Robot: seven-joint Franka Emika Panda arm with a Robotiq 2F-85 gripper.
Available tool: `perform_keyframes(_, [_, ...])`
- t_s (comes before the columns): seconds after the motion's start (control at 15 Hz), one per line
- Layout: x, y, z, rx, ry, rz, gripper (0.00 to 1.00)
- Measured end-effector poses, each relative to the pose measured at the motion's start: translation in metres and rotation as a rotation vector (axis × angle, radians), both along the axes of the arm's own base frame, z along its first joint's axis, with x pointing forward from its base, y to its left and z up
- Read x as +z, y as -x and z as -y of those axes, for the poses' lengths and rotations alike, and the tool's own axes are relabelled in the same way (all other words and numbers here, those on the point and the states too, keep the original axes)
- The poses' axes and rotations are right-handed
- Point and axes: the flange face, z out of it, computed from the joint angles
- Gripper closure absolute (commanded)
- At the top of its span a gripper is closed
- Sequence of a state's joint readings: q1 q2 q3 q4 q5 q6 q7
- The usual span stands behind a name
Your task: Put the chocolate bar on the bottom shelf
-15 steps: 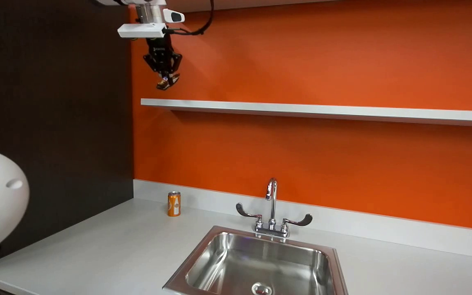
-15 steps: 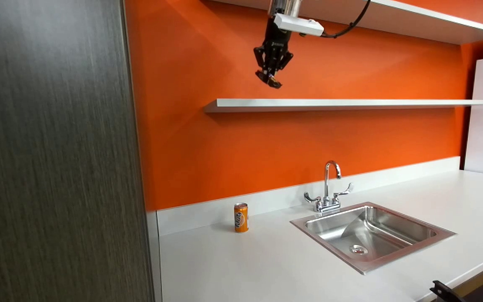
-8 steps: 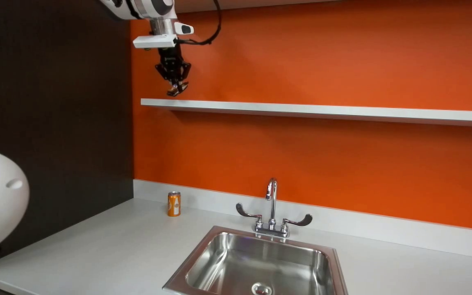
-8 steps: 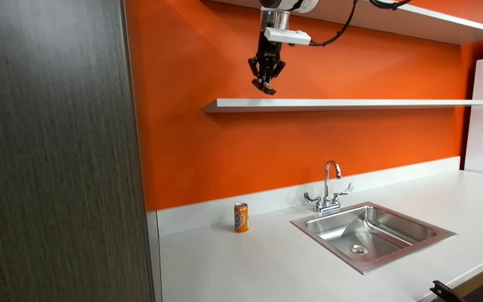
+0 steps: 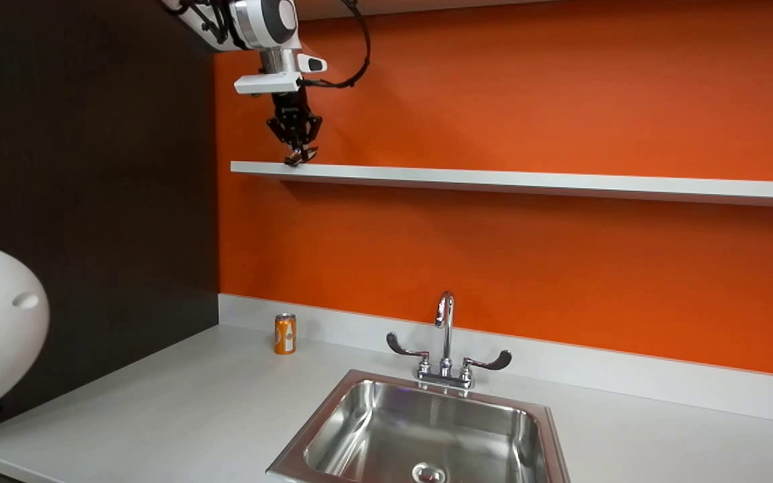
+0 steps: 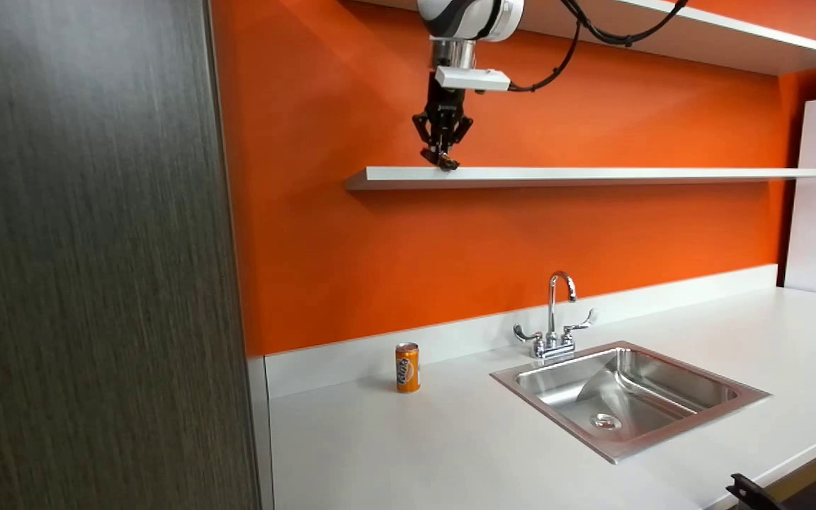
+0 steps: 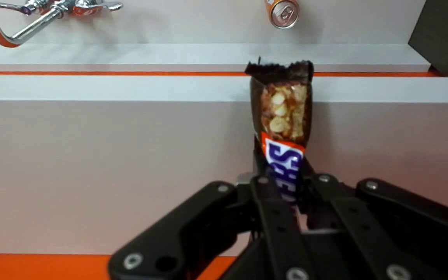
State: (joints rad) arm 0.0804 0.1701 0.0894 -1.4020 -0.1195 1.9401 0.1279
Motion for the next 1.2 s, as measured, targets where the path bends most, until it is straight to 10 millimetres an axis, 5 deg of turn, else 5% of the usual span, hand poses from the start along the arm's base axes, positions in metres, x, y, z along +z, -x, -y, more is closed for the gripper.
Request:
perform_keyframes(0.13, [-0.001, -0.005, 0.000, -0.004, 0.000, -0.010, 0.96])
perform_keyframes(0.2, [-0.001, -0.008, 0.000, -0.006, -0.001, -0.013, 0.58])
perform_keyframes(0.33, [-0.001, -0.014, 0.002, -0.014, -0.003, -0.012, 0.50])
perform_keyframes(0.73, [0.001, -0.018, 0.002, -0.020, -0.007, -0.003, 0.05])
perform_keyframes(1.2, [0.032, 0.009, 0.004, -0.020, -0.011, 0.023, 0.00])
